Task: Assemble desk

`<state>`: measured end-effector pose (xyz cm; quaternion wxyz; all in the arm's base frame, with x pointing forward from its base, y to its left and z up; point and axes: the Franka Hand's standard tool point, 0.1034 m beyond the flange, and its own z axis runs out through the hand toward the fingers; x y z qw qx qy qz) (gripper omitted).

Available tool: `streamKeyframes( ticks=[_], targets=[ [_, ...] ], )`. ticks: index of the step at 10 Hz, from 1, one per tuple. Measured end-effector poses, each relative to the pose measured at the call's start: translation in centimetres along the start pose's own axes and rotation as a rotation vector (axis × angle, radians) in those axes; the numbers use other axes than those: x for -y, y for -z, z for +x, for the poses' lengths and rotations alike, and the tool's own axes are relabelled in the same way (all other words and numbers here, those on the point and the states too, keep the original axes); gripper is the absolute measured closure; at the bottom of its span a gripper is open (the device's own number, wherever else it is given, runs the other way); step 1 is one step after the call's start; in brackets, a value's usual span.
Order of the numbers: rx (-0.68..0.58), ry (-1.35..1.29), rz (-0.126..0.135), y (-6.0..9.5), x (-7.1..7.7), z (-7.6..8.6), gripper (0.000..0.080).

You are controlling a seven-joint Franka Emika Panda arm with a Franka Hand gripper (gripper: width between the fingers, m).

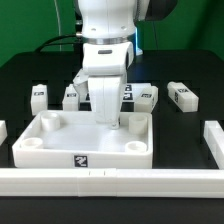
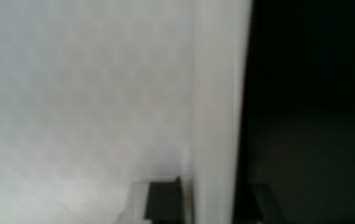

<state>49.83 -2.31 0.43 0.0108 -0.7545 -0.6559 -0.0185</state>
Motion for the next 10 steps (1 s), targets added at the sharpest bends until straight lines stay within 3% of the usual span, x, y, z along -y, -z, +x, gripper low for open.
streamKeyframes(
  ticks=[7,10],
  targets=[
    [0.000,0.002,0.000,0.0,0.0,0.1,0.0743],
    [-0.008,0.050,0.013,-0.1,-0.9,2.7,0.0742]
  ],
)
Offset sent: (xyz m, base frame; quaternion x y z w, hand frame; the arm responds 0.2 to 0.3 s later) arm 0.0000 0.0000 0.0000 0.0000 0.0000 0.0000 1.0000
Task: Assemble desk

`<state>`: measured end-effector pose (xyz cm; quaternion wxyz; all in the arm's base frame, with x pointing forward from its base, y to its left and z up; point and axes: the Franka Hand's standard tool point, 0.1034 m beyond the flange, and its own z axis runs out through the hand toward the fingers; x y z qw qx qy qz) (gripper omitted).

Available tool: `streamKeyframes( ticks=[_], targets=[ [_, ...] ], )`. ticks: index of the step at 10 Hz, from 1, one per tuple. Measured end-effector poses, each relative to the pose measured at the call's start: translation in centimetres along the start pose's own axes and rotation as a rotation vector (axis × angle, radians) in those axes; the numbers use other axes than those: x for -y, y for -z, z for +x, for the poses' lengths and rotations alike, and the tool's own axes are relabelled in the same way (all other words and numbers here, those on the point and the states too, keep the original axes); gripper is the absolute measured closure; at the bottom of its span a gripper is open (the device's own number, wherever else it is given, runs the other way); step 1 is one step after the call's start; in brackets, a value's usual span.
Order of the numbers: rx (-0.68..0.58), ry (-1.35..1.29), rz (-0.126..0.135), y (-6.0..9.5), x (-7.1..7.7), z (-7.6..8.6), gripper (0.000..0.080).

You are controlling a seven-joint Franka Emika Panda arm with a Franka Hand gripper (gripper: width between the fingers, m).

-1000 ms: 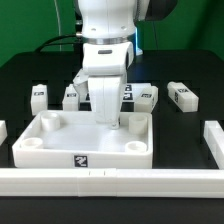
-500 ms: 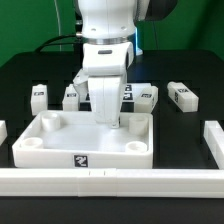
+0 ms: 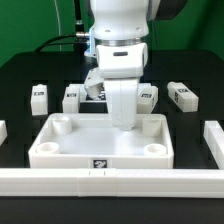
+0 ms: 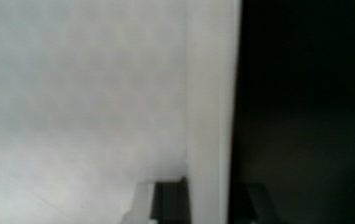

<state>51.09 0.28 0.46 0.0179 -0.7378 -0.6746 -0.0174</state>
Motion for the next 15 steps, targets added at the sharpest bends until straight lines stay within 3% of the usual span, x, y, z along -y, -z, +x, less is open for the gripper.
streamKeyframes(
  ticks=[6,9,14,15],
  targets=[
    [-0.018,-0.027,-0.003,-0.2,-2.1,5.4,0.0742],
    [-0.016,-0.027,0.009,-0.3,-2.2,6.3,0.0742],
    [-0.012,-0.026,0.023,-0.2,-2.3,6.1,0.0742],
    [-0.012,-0.036,0.019,0.1,-2.3,6.1,0.0560]
  ],
)
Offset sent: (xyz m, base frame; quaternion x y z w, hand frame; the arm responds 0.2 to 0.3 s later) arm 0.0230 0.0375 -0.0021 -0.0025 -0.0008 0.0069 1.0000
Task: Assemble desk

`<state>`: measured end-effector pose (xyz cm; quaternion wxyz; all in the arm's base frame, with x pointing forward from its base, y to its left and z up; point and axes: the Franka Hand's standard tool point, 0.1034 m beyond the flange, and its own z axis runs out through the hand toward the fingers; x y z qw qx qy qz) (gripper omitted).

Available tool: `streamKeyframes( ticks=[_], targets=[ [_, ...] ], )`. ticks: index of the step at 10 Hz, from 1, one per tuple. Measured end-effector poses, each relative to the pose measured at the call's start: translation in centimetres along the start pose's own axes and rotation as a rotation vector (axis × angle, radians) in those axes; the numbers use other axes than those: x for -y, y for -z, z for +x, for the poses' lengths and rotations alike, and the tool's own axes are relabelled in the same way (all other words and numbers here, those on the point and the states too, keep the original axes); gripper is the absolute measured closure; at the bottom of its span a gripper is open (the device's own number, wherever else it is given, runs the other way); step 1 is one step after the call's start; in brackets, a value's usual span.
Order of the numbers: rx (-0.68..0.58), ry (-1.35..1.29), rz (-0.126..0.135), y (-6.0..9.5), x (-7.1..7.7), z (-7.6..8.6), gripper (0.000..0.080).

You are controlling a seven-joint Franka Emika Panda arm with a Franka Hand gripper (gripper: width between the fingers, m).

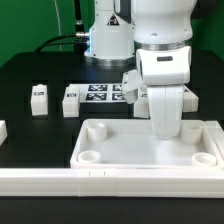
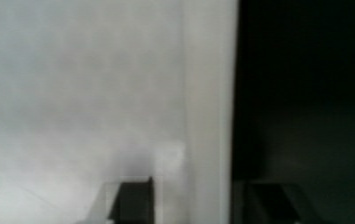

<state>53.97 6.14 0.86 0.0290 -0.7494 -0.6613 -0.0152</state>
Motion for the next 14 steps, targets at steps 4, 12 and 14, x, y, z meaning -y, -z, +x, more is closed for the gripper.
streamKeyframes(
  ticks=[4,12,14],
  targets=[
    [0.004,-0.092,-0.036,3.0,0.2,0.0,0.0224],
    [-0.007,-0.468,-0.068,5.8,1.7,3.3,0.0151],
    [-0.007,-0.481,-0.068,5.8,1.8,3.3,0.0151]
  ],
)
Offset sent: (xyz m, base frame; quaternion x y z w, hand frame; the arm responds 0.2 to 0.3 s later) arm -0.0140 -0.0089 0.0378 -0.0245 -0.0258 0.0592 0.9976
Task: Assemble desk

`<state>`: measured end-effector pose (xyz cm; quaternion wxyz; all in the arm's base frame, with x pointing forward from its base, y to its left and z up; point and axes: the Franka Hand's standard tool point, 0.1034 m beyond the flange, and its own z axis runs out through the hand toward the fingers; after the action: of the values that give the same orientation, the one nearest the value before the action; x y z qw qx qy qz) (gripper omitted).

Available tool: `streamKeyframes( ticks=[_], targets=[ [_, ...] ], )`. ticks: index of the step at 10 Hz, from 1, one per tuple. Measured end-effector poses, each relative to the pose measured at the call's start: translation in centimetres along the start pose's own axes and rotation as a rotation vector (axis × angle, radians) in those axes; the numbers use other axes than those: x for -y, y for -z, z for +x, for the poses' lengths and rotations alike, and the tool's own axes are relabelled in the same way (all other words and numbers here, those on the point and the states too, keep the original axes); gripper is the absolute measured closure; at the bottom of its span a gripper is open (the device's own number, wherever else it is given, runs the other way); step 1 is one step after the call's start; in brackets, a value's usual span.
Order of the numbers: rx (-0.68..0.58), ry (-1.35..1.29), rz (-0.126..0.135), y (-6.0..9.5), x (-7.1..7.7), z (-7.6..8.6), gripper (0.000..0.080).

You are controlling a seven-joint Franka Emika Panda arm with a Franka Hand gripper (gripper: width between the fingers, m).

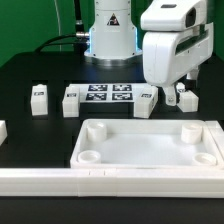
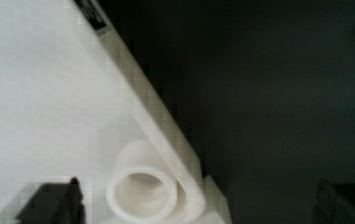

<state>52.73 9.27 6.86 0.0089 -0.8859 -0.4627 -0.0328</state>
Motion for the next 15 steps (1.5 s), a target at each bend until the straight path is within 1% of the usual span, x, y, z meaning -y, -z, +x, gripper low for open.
streamKeyframes(
  ticks=[1,2,3,4,6,7,9,10,11,12,13,14,15],
  targets=[
    [0.000,-0.031,0.002,0.0,0.0,-0.2,0.0151],
    [-0.001,-0.201,0.011,0.1,0.2,-0.8,0.0151],
    [0.002,-0.342,0.013,0.3,0.8,-0.8,0.0151],
    [0.007,-0.456,0.017,0.3,1.5,-0.6,0.0151],
    [0.010,-0.649,0.034,-0.4,2.9,-0.8,0.0151],
    [-0.001,-0.684,0.034,-0.6,3.1,-0.8,0.0151],
    [-0.005,-0.851,0.048,-0.6,3.2,-0.6,0.0151],
    [-0.003,-0.900,0.049,-0.6,3.4,-0.5,0.0151],
    [0.026,-1.020,0.047,-0.8,4.8,-0.1,0.0151],
    [0.070,-0.973,0.030,-1.1,6.7,0.5,0.0151],
    [0.080,-0.949,0.027,-1.4,7.6,0.7,0.0151],
    [0.099,-0.935,0.032,-1.9,8.3,0.3,0.0151],
    [0.119,-0.942,0.043,-1.7,8.2,0.3,0.0151]
  ],
)
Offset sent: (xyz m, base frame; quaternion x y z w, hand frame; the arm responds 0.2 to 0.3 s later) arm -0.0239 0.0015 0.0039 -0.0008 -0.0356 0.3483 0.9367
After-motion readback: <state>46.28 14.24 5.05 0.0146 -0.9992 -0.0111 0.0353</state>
